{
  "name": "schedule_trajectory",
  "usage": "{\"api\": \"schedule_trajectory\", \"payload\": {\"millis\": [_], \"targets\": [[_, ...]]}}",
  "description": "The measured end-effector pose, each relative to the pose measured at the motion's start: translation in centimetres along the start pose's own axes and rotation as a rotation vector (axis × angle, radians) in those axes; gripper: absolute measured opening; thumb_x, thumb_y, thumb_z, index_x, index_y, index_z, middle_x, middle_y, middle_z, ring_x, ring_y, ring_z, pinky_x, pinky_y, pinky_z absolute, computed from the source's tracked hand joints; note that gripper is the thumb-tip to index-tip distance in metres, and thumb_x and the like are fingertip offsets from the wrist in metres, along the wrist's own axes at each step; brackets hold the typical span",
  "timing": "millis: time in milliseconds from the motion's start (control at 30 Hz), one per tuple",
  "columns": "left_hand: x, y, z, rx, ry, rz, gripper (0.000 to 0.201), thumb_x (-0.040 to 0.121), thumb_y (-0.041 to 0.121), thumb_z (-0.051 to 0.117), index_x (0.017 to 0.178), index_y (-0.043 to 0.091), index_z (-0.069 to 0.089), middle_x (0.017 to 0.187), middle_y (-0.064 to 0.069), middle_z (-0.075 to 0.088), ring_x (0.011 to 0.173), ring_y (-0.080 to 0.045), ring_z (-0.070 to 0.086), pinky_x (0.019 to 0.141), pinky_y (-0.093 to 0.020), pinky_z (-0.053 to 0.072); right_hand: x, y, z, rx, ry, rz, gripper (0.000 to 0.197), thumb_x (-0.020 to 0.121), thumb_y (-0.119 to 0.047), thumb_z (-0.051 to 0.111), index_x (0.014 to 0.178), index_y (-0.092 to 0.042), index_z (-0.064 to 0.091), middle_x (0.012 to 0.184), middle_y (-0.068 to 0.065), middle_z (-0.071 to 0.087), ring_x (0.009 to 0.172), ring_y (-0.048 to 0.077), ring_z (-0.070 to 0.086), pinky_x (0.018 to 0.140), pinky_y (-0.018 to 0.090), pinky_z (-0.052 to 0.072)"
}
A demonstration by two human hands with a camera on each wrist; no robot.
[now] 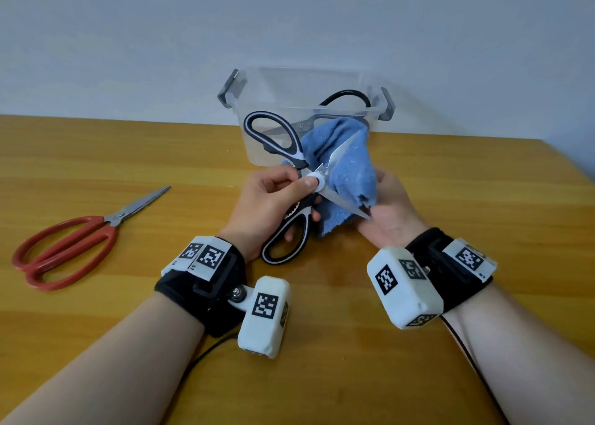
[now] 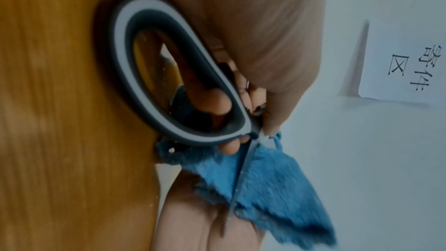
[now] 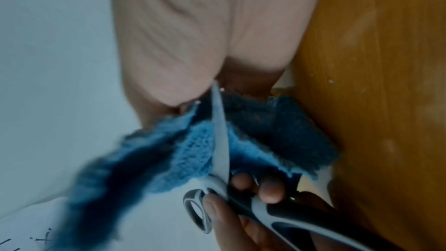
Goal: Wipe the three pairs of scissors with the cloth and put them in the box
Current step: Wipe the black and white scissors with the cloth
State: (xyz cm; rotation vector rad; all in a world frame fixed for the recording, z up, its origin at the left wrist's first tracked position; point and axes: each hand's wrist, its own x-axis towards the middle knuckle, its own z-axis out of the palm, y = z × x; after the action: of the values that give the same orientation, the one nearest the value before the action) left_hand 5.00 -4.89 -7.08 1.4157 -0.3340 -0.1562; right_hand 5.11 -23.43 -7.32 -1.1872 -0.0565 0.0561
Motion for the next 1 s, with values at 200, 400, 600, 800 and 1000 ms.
{"api": "schedule_trajectory", "payload": {"millis": [200, 400, 600, 800, 1000], "targets": [[0.0, -0.3, -0.1, 0.092, -0.023, 0.009, 0.026, 0.099, 0.007, 0.063, 0.077, -0.007, 0.059, 0.07, -0.014, 0.07, 0.045, -0.017, 0.063, 0.03, -0.02, 0.033, -0.5, 0.2, 0.5, -0.168, -0.037, -0.015, 0.018, 0.098, 0.001, 0.057, 0.094, 0.0, 0.075, 0.081, 0.018, 0.074, 0.065, 0.028, 0.069, 0.059, 0.035, 0.058], [0.1, -0.2, -0.3, 0.17, -0.089, -0.003, 0.029, 0.1, 0.016, 0.064, 0.079, -0.003, 0.068, 0.068, -0.021, 0.069, 0.033, -0.018, 0.043, 0.031, -0.021, 0.032, -0.6, 0.2, 0.6, -0.18, -0.061, 0.027, 0.033, 0.09, -0.009, 0.063, 0.108, 0.019, 0.064, 0.093, 0.031, 0.066, 0.067, 0.035, 0.066, 0.068, 0.044, 0.059], [0.3, -0.4, 0.0, 0.242, -0.045, -0.024, 0.026, 0.096, 0.018, 0.07, 0.078, 0.0, 0.065, 0.068, -0.019, 0.071, 0.061, -0.048, 0.066, 0.031, -0.021, 0.033, -0.2, 1.0, 0.6, -0.236, 0.145, -0.051, 0.018, 0.088, -0.008, 0.073, 0.093, 0.01, 0.073, 0.099, 0.037, 0.069, 0.088, 0.053, 0.067, 0.084, 0.067, 0.055], [0.1, 0.0, 0.5, 0.243, -0.012, -0.01, 0.023, 0.097, 0.014, 0.07, 0.077, 0.004, 0.061, 0.06, -0.005, 0.067, 0.062, -0.034, 0.071, 0.031, -0.019, 0.033, -0.1, 1.2, 0.5, -0.33, 0.211, -0.121, 0.01, 0.087, -0.019, 0.076, 0.081, -0.011, 0.078, 0.09, 0.023, 0.075, 0.088, 0.049, 0.07, 0.079, 0.071, 0.054], [0.2, 0.0, 0.5, 0.215, -0.012, -0.009, 0.023, 0.097, 0.013, 0.07, 0.077, 0.007, 0.06, 0.065, -0.007, 0.067, 0.068, -0.027, 0.075, 0.032, -0.019, 0.033, -0.5, 0.8, 0.8, -0.316, 0.288, -0.136, 0.02, 0.094, -0.015, 0.071, 0.076, -0.018, 0.079, 0.086, 0.014, 0.077, 0.081, 0.036, 0.072, 0.081, 0.066, 0.057]]}}
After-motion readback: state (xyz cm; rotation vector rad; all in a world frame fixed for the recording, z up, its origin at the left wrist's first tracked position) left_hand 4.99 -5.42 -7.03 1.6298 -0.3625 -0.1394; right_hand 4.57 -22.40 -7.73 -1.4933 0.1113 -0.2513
